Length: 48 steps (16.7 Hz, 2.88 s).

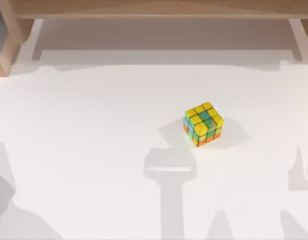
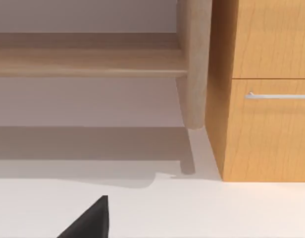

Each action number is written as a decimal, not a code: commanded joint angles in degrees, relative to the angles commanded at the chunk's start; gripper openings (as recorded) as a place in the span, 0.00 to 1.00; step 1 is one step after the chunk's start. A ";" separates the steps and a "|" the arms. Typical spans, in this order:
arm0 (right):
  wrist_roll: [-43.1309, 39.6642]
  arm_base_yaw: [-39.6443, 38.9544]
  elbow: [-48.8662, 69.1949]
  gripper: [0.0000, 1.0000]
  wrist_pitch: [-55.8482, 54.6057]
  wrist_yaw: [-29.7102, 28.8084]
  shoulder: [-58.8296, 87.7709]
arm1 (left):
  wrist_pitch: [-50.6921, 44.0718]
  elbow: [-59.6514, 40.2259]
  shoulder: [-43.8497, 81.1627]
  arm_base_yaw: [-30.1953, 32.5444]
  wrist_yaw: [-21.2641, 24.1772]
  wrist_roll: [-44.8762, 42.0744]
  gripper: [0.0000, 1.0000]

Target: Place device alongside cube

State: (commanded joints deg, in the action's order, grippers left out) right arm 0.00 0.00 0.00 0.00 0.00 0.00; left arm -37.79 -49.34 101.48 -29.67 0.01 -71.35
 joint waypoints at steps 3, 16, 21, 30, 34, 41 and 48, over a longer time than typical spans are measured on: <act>0.00 0.00 0.00 1.00 0.00 0.00 0.00 | 0.04 0.04 0.04 0.00 0.00 0.00 1.00; 0.00 0.00 0.00 1.00 0.00 0.00 0.00 | 0.04 0.04 0.04 0.00 0.00 0.00 0.02; 0.00 0.00 0.00 1.00 0.00 0.00 0.00 | 0.04 0.04 0.04 0.00 0.00 0.00 0.00; 0.00 0.00 0.00 1.00 0.00 0.00 0.00 | -6.43 -2.44 -3.96 0.21 0.53 0.95 0.00; 0.00 0.00 0.00 1.00 0.00 0.00 0.00 | -7.48 -2.98 -4.62 0.21 0.53 1.01 0.00; 0.00 0.00 0.00 1.00 0.00 0.00 0.00 | -7.62 -9.36 -6.59 4.39 0.51 6.66 0.00; 0.00 0.00 0.00 1.00 0.00 0.00 0.00 | -9.95 -26.91 -3.46 19.34 0.66 27.17 0.00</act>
State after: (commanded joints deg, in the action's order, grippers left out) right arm 0.00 0.00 0.00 0.00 0.00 0.00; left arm -47.74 -76.25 98.03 -10.34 0.67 -44.18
